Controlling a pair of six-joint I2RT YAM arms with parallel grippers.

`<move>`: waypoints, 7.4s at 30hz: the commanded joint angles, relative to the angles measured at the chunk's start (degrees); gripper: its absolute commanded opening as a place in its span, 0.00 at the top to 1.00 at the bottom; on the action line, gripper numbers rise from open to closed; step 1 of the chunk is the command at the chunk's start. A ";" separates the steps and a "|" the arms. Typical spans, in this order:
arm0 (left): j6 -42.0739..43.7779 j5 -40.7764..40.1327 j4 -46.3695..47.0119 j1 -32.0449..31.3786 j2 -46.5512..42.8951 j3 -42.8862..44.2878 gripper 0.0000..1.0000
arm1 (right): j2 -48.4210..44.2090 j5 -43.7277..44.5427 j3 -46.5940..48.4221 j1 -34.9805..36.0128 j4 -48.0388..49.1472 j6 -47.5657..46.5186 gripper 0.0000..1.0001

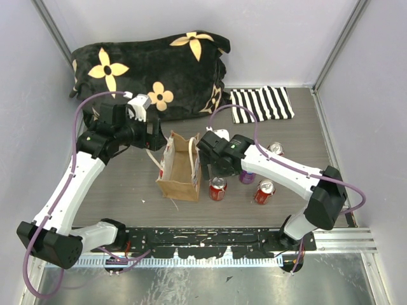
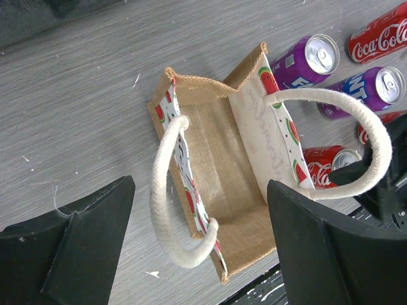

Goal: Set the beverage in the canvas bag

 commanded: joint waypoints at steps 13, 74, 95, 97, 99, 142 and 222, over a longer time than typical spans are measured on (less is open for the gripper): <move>-0.81 1.86 -1.33 0.08 -1.59 1.11 0.08 | 2.48 -2.48 -5.09 0.75 3.29 3.47 0.08; -5.48 -0.09 -3.26 4.31 -2.55 0.98 0.07 | 25.43 0.05 68.37 -6.21 3.26 -21.16 0.99; -4.75 -0.78 -3.67 7.69 -3.43 -3.58 0.07 | 26.46 1.96 62.18 2.97 -5.18 -18.05 0.99; -4.74 -0.78 -3.45 7.78 -3.02 -3.55 0.07 | 25.48 2.49 60.68 2.99 -5.40 -17.71 0.99; -4.74 -0.76 -3.20 7.74 -2.59 -3.55 0.08 | 24.50 2.97 58.83 2.99 -5.24 -17.44 0.99; -7.46 1.77 -1.17 7.75 -3.66 -7.38 0.09 | 37.74 -0.71 43.60 -1.64 5.07 -20.73 0.99; 34.82 3.13 6.49 -15.77 -17.49 -19.91 0.08 | 19.36 -9.99 18.54 -20.47 0.62 -14.75 0.24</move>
